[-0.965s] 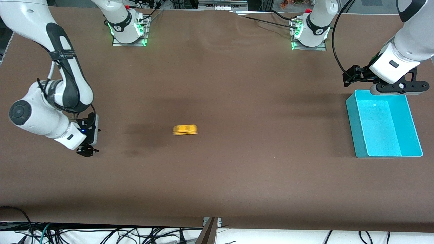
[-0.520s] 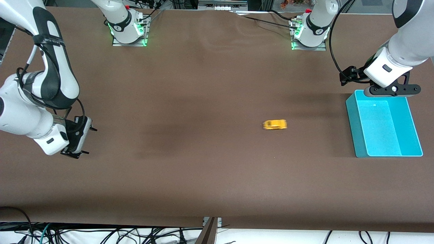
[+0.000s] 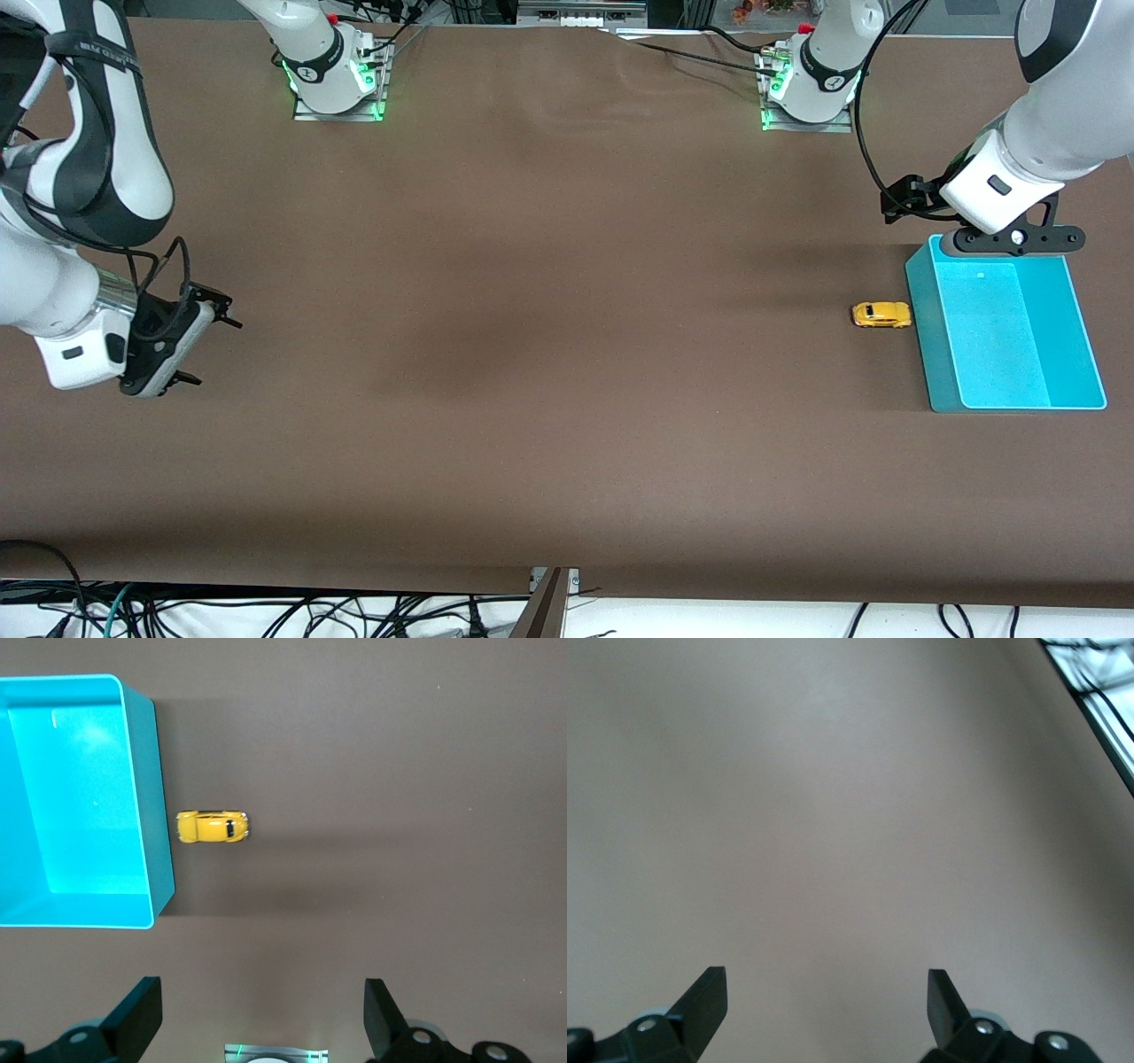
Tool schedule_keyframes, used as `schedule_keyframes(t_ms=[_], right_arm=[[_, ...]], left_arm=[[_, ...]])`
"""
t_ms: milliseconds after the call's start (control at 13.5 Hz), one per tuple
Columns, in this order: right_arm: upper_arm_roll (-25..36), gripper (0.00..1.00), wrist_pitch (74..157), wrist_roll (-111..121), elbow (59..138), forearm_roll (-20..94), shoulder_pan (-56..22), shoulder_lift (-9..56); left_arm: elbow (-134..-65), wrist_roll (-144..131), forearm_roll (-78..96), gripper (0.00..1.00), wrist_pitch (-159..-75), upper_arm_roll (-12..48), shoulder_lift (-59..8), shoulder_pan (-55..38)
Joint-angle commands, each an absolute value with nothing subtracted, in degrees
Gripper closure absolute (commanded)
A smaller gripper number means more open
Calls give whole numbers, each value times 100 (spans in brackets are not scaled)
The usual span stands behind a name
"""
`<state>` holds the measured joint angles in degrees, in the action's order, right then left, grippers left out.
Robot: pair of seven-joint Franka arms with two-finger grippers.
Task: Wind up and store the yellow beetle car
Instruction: 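Open the right gripper, letting the car roll toward the cyan bin, then lower the left gripper onto the car while the right gripper withdraws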
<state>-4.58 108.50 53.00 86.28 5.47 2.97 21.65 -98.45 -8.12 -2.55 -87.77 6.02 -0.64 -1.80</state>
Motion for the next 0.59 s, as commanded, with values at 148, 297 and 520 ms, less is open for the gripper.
schedule_keyframes(t_ms=[148,297,520], right_arm=[[-466,0,10327,3885,8034,545,264,2180],[-440,0,10275,3536,8007,528,255,2145],[-466,0,9337,2431,7577,457,237,2118]], left_arm=[[-9668,-328,-88,0,-8666,606,-290,-202],[-9668,576,-88,0,-8701,598,-386,-167],[-9677,1174,-88,0,-8710,589,-439,-114]])
